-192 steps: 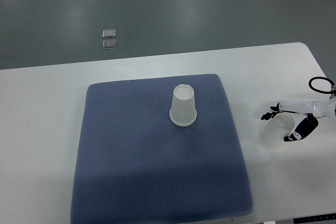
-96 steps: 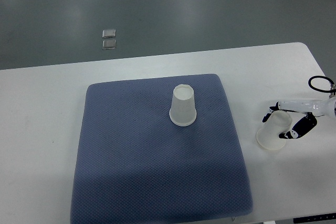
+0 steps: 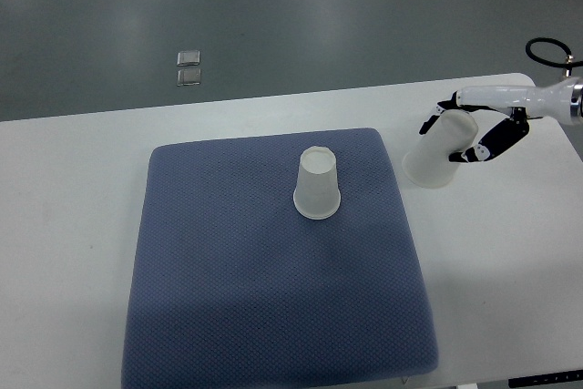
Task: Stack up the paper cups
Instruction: 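Lift the cup with the right hand and carry it over the mat cup, then lower the held cup onto the upside-down cup and open the right hand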
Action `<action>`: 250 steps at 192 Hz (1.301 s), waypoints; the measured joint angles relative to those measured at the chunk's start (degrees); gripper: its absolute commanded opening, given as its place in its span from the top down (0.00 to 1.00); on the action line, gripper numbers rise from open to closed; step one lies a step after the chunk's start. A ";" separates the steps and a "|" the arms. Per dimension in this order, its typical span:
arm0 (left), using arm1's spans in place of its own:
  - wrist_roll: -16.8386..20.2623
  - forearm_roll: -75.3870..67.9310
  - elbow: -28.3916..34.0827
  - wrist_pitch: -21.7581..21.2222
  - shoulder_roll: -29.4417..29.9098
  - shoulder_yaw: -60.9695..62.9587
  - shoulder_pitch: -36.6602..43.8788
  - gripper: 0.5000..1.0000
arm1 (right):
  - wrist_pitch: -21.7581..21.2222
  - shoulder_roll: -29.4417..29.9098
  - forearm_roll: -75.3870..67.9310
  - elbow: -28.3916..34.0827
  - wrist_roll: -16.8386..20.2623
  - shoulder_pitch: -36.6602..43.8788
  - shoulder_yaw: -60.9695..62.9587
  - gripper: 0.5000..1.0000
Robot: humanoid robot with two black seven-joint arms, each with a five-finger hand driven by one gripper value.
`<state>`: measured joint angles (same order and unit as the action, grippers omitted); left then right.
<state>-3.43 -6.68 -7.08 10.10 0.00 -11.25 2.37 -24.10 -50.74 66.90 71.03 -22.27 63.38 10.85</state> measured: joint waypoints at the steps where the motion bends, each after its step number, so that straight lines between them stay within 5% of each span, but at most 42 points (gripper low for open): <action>1: 0.00 0.00 0.00 0.00 0.00 0.00 0.00 0.00 | -0.20 0.14 -0.16 0.00 0.02 0.23 0.04 0.76; 61: 0.00 0.00 0.00 0.00 0.00 0.00 0.00 0.00 | -7.45 10.38 -2.28 -0.02 5.55 4.27 7.46 0.75; 105: 0.00 0.00 -0.01 0.00 0.00 0.00 0.00 0.00 | -7.85 17.29 -1.22 -1.62 9.74 4.27 8.62 0.74; 212: 0.00 0.00 0.00 0.00 0.00 0.00 0.00 0.00 | -6.86 22.52 2.71 -5.30 10.31 3.36 8.04 0.73; 250: 0.00 0.00 0.01 0.01 0.00 0.00 0.00 0.00 | -5.43 23.90 3.96 -6.52 10.35 2.36 7.73 0.60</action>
<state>-3.43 -6.68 -7.07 10.10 0.00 -11.25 2.37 -29.53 -26.85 70.86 64.51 -11.92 65.74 18.58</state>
